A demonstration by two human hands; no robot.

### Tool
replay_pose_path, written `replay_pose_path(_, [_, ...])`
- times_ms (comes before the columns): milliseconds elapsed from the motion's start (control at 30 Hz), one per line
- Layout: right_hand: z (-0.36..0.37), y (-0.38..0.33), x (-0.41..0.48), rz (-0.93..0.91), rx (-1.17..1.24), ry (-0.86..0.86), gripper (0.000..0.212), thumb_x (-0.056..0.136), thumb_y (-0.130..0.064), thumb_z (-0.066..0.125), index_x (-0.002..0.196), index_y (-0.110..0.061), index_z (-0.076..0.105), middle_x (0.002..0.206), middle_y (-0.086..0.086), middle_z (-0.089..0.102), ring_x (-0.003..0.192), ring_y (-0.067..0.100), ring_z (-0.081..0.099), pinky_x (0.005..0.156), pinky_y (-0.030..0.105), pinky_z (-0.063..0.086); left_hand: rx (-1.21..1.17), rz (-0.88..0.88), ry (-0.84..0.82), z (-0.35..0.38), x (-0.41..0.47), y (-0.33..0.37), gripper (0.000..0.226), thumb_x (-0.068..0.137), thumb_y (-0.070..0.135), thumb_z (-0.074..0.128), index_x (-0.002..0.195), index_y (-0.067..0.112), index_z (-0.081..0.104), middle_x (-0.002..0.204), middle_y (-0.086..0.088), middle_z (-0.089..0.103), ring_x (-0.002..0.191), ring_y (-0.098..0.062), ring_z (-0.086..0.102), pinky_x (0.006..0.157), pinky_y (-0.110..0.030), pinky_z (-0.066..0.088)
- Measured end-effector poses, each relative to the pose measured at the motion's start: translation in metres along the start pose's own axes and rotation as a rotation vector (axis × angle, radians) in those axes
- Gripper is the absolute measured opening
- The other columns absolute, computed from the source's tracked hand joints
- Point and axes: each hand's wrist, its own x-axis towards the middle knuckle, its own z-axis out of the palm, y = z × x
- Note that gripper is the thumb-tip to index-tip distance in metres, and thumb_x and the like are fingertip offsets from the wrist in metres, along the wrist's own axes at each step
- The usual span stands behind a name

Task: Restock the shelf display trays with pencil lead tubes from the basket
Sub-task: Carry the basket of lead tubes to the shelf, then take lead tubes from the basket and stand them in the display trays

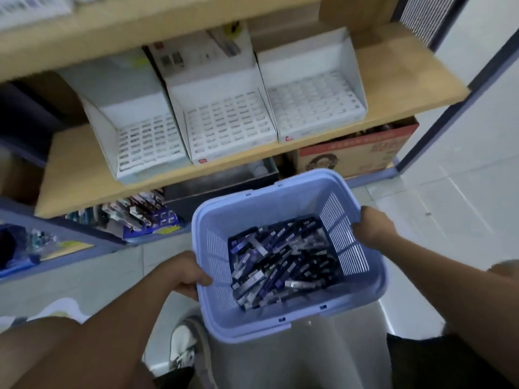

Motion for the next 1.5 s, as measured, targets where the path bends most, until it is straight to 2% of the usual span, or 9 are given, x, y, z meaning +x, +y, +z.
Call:
replay_pose_path(267, [-0.001, 0.008, -0.04, -0.027, -0.131, -0.062, 0.027, 0.088, -0.013, 0.057, 0.105, -0.005, 0.037, 0.12, 0.022, 0.06, 0.112, 0.036, 0.06, 0.082, 0.035, 0.046, 0.26, 0.081, 0.133, 0.002, -0.034, -0.003, 0.046, 0.085, 0.026, 0.071, 0.123, 0.007, 0.053, 0.103, -0.015, 0.068, 0.079, -0.029, 0.071, 0.075, -0.039, 0.059])
replay_pose_path(367, [-0.02, 0.0, -0.059, -0.078, -0.186, 0.034, 0.039, 0.085, -0.015, 0.059, 0.117, -0.003, 0.041, 0.122, 0.021, 0.057, 0.113, 0.037, 0.057, 0.084, 0.037, 0.047, 0.841, 0.18, 0.537, 0.0, -0.066, 0.021, 0.03, 0.094, 0.032, 0.052, 0.119, 0.017, 0.057, 0.108, -0.002, 0.065, 0.089, -0.021, 0.066, 0.077, -0.034, 0.053])
replay_pose_path(467, [-0.034, -0.032, -0.071, -0.25, -0.149, 0.109, 0.052, 0.087, -0.013, 0.056, 0.136, -0.009, 0.039, 0.13, 0.019, 0.049, 0.109, 0.037, 0.056, 0.079, 0.037, 0.045, 0.891, 0.395, 0.738, 0.008, -0.07, 0.044, 0.024, 0.092, 0.022, 0.045, 0.113, 0.014, 0.055, 0.114, -0.007, 0.062, 0.1, -0.027, 0.06, 0.074, -0.035, 0.048])
replay_pose_path(700, [-0.007, -0.045, -0.059, -0.382, -0.185, -0.077, 0.062, 0.092, -0.01, 0.051, 0.15, -0.014, 0.03, 0.147, 0.016, 0.041, 0.125, 0.033, 0.05, 0.089, 0.034, 0.044, 0.79, 0.556, 0.565, 0.036, -0.02, 0.063, 0.034, 0.09, 0.012, 0.048, 0.122, 0.013, 0.059, 0.124, -0.011, 0.061, 0.112, -0.028, 0.056, 0.094, -0.037, 0.047])
replay_pose_path(800, [0.025, -0.035, -0.034, -0.366, -0.154, -0.208, 0.06, 0.089, -0.013, 0.056, 0.147, -0.013, 0.038, 0.141, 0.017, 0.049, 0.123, 0.034, 0.051, 0.095, 0.039, 0.046, 0.753, 0.504, 0.497, 0.053, 0.018, 0.053, 0.024, 0.087, 0.011, 0.049, 0.101, 0.009, 0.068, 0.107, -0.015, 0.067, 0.098, -0.033, 0.061, 0.084, -0.04, 0.052])
replay_pose_path(900, [0.066, -0.027, -0.006, -0.329, -0.15, -0.283, 0.053, 0.09, -0.015, 0.057, 0.141, -0.01, 0.043, 0.134, 0.021, 0.053, 0.117, 0.037, 0.054, 0.09, 0.039, 0.047, 0.731, 0.409, 0.365, 0.072, 0.062, 0.036, 0.028, 0.093, 0.024, 0.047, 0.102, 0.006, 0.067, 0.106, -0.016, 0.066, 0.098, -0.033, 0.06, 0.083, -0.037, 0.05])
replay_pose_path(1033, [0.121, -0.021, 0.025, -0.253, -0.155, -0.424, 0.071, 0.089, -0.01, 0.054, 0.152, -0.008, 0.022, 0.152, 0.023, 0.029, 0.135, 0.039, 0.038, 0.104, 0.041, 0.042, 0.59, 0.325, 0.265, 0.101, 0.121, 0.018, 0.029, 0.093, 0.025, 0.049, 0.118, 0.011, 0.056, 0.119, -0.017, 0.061, 0.104, -0.034, 0.059, 0.082, -0.034, 0.048])
replay_pose_path(1233, [0.159, -0.039, 0.047, -0.451, -0.33, -0.303, 0.091, 0.089, -0.024, 0.064, 0.156, -0.025, 0.003, 0.164, 0.001, -0.001, 0.15, 0.025, -0.001, 0.114, 0.06, 0.023, 0.45, 0.283, 0.273, 0.128, 0.154, 0.021, 0.089, 0.084, 0.027, 0.063, 0.152, 0.023, 0.006, 0.156, -0.008, 0.019, 0.14, -0.036, 0.02, 0.11, -0.048, 0.03])
replay_pose_path(1500, [0.168, -0.05, 0.051, -0.476, -0.588, -0.287, 0.094, 0.08, -0.025, 0.073, 0.152, -0.021, 0.013, 0.149, 0.01, 0.023, 0.138, 0.033, 0.022, 0.107, 0.062, 0.025, 0.556, 0.293, 0.358, 0.129, 0.165, 0.037, 0.076, 0.077, 0.046, 0.069, 0.139, 0.022, 0.031, 0.137, -0.003, 0.044, 0.129, -0.028, 0.032, 0.095, -0.05, 0.032])
